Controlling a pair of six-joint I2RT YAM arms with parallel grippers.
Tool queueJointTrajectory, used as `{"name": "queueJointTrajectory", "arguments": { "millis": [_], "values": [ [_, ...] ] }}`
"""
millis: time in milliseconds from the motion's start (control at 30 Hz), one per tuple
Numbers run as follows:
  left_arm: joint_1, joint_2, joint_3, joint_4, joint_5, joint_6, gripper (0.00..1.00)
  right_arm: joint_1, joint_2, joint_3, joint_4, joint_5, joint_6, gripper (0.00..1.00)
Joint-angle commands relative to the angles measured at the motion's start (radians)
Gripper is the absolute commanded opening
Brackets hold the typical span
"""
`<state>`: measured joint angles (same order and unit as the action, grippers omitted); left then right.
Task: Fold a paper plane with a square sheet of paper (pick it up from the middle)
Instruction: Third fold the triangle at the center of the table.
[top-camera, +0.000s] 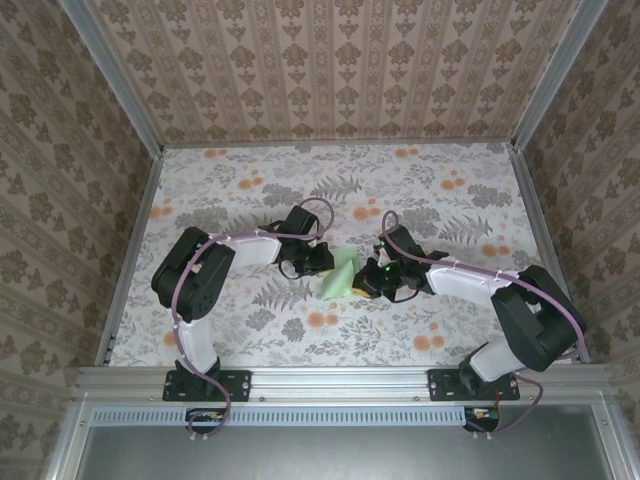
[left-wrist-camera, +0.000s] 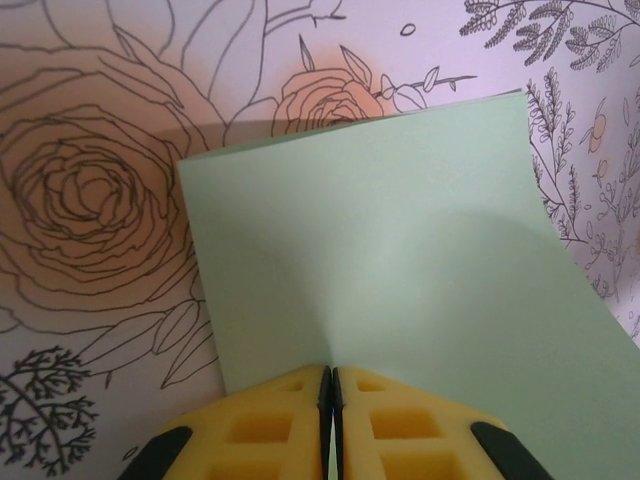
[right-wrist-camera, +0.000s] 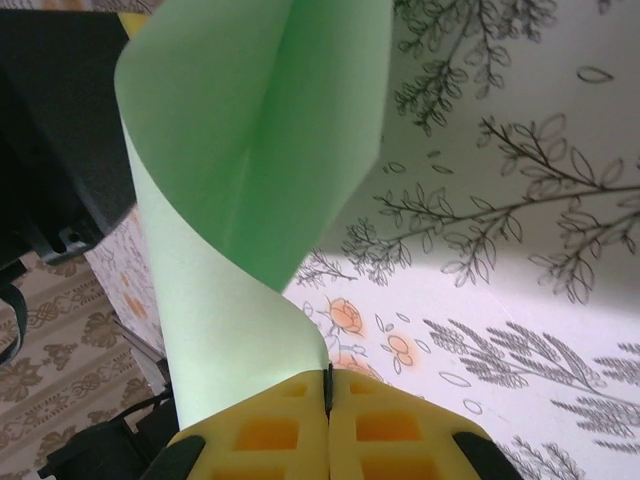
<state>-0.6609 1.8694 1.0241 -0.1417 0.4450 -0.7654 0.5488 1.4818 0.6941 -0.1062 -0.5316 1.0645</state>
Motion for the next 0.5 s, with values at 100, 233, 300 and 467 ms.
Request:
{"name": "queueJointTrajectory", "arguments": {
  "millis": [100,233,300,467],
  "values": [
    [-0.032,-0.1,0.029,-0.073,-0.035,0.05,0.15,0.0,-0.047,-0.002,-0.146,-0.007,-0.043,0.07],
    [-0.066,-0.155,0.008,-0.07,-0.043,0.039,0.15,0.0,-0.061,-0.007,-0.194,0.007,-0.056,0.06],
    [-0.082,-0.165,-0.012,-0.06,-0.042,0.025,0.15,0.002,-0.06,-0.007,-0.206,0.013,-0.058,0.06],
    [-0.117,-0.164,-0.074,-0.01,-0.022,-0.013,0.14,0.003,-0.058,-0.008,-0.247,0.033,-0.06,0.06]
  ]
}}
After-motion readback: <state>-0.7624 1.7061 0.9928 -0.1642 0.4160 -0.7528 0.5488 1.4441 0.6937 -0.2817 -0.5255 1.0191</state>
